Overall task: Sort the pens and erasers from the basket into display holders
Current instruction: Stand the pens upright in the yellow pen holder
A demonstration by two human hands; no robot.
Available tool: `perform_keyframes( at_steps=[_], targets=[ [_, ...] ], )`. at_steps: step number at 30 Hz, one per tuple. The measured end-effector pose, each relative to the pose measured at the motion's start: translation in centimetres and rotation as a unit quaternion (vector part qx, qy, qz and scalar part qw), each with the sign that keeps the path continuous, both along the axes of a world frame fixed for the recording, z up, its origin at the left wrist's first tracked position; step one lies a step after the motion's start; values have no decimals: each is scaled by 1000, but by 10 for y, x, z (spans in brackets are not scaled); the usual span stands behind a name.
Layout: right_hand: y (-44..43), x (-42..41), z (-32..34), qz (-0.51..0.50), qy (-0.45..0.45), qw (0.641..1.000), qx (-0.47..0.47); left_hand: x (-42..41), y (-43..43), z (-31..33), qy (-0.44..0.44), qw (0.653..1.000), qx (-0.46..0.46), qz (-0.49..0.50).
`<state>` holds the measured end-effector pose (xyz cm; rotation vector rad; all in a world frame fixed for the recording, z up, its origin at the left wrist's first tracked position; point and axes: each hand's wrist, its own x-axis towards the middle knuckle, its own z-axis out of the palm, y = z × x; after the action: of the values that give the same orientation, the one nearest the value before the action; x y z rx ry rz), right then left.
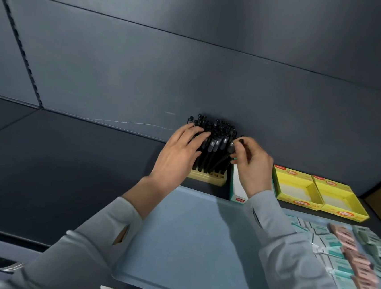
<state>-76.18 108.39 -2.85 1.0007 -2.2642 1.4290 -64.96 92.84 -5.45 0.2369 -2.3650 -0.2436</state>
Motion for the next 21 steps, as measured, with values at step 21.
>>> perform_keyframes(
  at_steps=[21],
  targets=[
    [47,-10,40,35,13,980,198,13,17,9,22,999,36,4]
  ],
)
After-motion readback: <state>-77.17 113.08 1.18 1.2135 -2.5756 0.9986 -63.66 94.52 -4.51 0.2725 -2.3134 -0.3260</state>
